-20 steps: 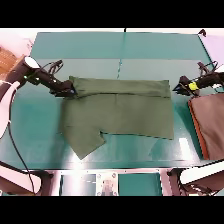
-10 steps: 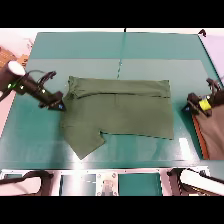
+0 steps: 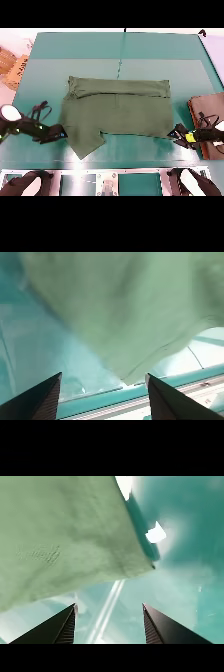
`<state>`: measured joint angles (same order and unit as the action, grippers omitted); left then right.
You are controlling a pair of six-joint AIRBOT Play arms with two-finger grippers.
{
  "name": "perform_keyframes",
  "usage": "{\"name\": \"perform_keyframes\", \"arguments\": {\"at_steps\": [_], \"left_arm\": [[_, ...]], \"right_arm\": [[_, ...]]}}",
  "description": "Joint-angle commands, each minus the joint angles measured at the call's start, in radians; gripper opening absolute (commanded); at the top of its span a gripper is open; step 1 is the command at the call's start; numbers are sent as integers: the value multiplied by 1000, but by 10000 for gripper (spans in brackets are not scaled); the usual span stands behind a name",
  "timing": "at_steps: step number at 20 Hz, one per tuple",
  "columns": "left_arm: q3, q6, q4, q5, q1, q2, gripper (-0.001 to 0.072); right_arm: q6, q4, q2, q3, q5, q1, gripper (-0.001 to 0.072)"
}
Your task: Fold the shirts.
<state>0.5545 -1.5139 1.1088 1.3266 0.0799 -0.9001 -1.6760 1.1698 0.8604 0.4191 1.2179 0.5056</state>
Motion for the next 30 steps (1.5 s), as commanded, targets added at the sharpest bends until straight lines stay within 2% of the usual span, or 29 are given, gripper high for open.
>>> {"name": "perform_keyframes", "arguments": {"at_steps": [1, 5, 9, 11, 12, 13, 14, 16, 18, 21, 25, 28, 30], "left_arm": [[-158, -30, -47, -126, 1, 34, 587], [-290, 12, -183, -353, 1, 33, 587], [-332, 113, -376, -529, 1, 33, 584], [-332, 166, -459, -573, 1, 33, 177], [-332, 214, -515, -556, 1, 33, 99], [-331, 267, -555, -517, 1, 33, 24], [-327, 296, -562, -472, 1, 34, 24], [-296, 303, -528, -372, 1, 35, 24], [-237, 298, -454, -273, 1, 37, 23], [-142, 246, -318, -129, 1, 40, 22], [-33, 205, -225, 21, 1, 40, 22], [77, 177, -229, 43, 1, 40, 23], [174, 176, -230, 18, 1, 40, 23]], "right_arm": [[-26, -81, -21, -102, -135, 1, 473], [-26, -183, -21, -145, -262, 1, 471], [-26, -257, -21, -148, -337, 1, 471], [-26, -288, -21, -148, -340, 1, 467], [-25, -291, -21, -148, -338, 1, 406], [-17, -291, -21, -148, -332, 1, 243], [0, -291, -21, -147, -321, 1, 115], [39, -291, -21, -146, -286, 1, 15], [57, -260, -21, -139, -252, 1, 16], [61, -158, -22, -78, -156, 1, 15], [-1, 3, -22, 43, -25, 1, 15], [-14, 14, -21, 122, 21, 1, 15], [-14, -39, -21, 168, 22, 1, 16]]}}
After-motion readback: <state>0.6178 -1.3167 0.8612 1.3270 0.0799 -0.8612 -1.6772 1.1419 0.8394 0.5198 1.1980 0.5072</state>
